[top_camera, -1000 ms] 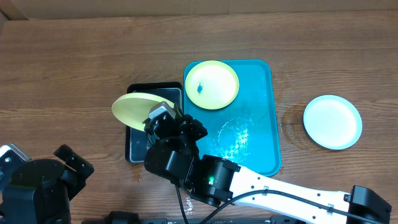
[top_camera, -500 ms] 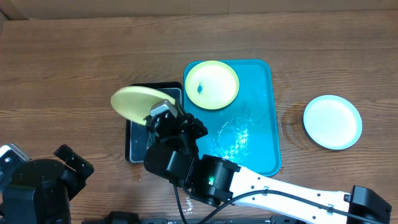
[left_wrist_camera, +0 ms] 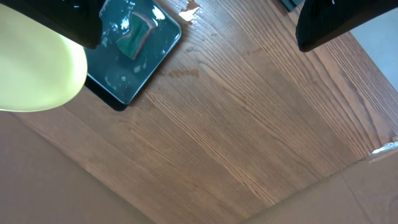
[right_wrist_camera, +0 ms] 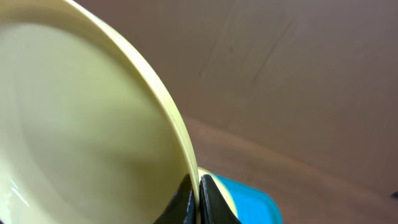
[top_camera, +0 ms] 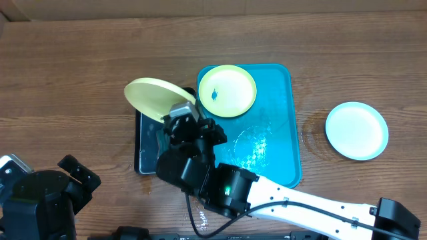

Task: Clean dirty plates on tray and stack at the side
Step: 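Lift the cleaned plate with the right gripper and tilt it over the black tray, then move the plate right and stack it on the plate beside the tray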

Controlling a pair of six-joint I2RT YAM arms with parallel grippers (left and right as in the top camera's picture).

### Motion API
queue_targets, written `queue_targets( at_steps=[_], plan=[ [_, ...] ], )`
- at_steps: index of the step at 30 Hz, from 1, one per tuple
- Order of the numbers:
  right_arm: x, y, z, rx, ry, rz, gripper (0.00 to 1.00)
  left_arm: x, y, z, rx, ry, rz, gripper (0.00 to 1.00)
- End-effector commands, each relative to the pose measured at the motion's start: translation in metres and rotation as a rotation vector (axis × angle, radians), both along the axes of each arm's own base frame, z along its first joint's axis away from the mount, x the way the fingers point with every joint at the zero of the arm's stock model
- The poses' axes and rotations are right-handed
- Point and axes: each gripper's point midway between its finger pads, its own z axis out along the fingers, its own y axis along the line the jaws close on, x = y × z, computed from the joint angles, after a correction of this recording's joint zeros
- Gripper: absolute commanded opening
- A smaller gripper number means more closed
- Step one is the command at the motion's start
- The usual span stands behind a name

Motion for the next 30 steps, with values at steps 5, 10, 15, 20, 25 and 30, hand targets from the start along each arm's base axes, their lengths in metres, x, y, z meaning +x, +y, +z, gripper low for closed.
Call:
queue_targets(
  at_steps=[5, 10, 15, 20, 25, 30],
  plan=[
    [0.007, 0.017, -0.053, 0.547, 0.453, 0.075, 0.04, 0.001, 0.0, 0.0, -0.013, -0.007, 0.013, 1.0],
    [0.018, 0.003, -0.066, 0.73, 0.772, 0.15, 0.04, 0.001, 0.0, 0.0, -0.013, -0.007, 0.013, 1.0],
    [0.044, -0.072, -0.05, 0.891, 0.89, 0.08, 0.04, 0.001, 0.0, 0.0, -0.013, -0.007, 0.014, 1.0],
    [0.069, -0.223, -0.064, 1.043, 0.882, -0.317, 0.04, 0.001, 0.0, 0.0, -0.013, -0.007, 0.013, 1.0],
    [0.044, -0.372, -0.102, 1.091, 0.88, -0.699, 0.04, 0.001, 0.0, 0.0, -0.013, -0.007, 0.013, 1.0],
    [-0.008, -0.461, -0.147, 1.156, 0.97, -1.004, 0.04, 0.001, 0.0, 0.0, -0.013, -0.007, 0.013, 1.0]
  ],
)
